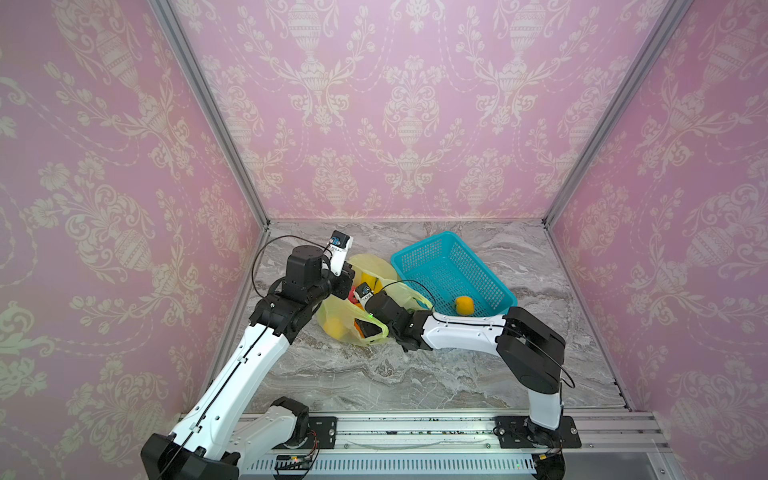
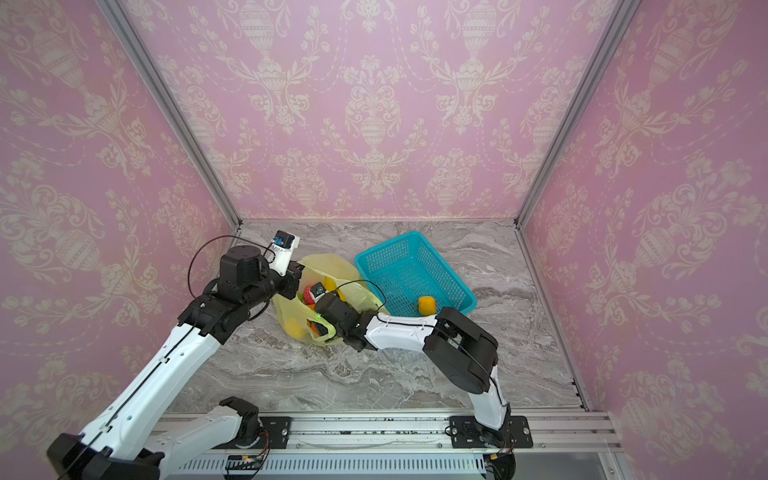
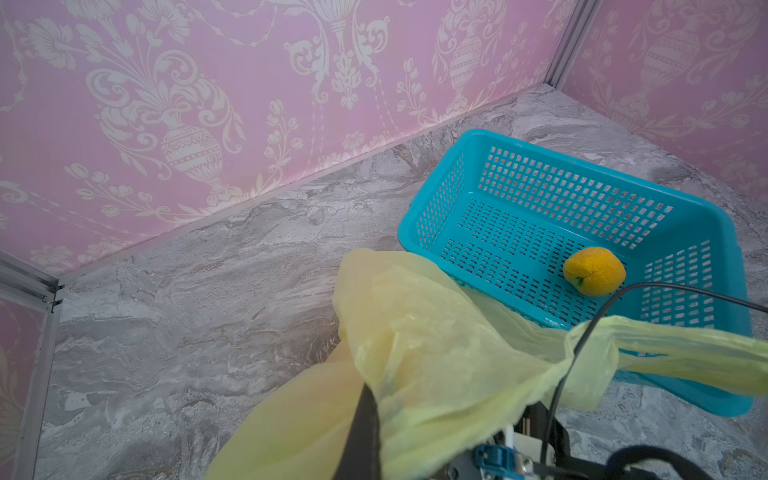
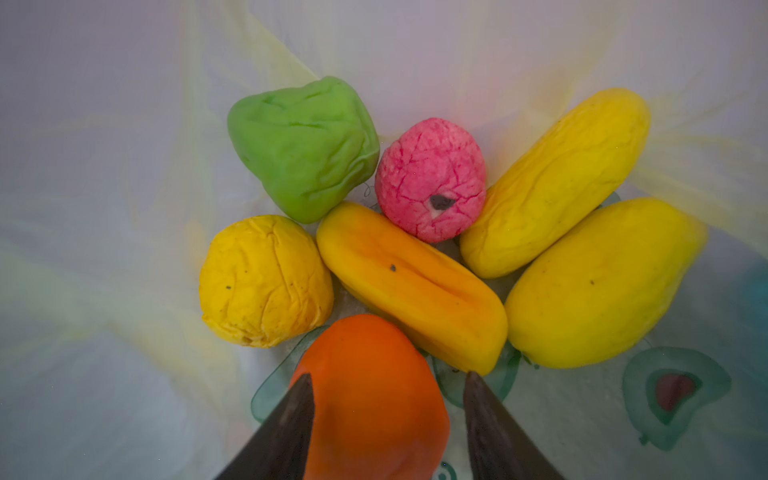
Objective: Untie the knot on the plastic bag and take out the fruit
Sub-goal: 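Lower the right gripper into the bag and grasp the orange fruit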
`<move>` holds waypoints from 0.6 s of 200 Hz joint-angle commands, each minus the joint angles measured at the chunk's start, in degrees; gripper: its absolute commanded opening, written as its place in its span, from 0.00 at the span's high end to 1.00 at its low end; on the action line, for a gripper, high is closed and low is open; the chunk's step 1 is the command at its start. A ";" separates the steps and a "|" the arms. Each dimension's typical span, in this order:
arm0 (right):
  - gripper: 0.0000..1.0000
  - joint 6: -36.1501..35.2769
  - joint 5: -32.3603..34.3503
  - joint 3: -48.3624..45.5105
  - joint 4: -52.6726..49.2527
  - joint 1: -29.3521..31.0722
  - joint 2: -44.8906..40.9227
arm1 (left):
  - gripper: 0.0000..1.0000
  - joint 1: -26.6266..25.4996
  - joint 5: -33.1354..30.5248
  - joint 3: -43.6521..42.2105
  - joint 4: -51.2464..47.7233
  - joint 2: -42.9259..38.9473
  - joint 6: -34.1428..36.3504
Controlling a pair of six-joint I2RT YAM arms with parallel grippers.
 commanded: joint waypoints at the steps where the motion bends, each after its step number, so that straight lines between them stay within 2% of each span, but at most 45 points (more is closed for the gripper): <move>1: 0.33 1.18 -0.86 4.42 -4.87 0.01 3.84 | 1.00 0.47 1.05 -0.18 0.70 -1.11 -0.95; 28: 0.25 0.86 -2.65 9.79 -9.61 -0.03 8.40 | 1.00 0.52 0.99 -0.13 0.70 -1.10 -0.87; 71: 0.24 1.17 -3.41 12.05 -11.79 -0.02 11.68 | 1.00 0.47 0.97 -0.13 0.74 -1.06 -0.87; 94: 0.29 1.08 -2.63 11.34 -11.78 -0.01 11.05 | 1.00 0.52 0.92 -0.14 0.70 -1.12 -0.87; 120: 0.43 1.26 -2.81 10.80 -11.73 0.04 9.93 | 1.00 0.52 0.85 -0.17 0.70 -1.10 -0.78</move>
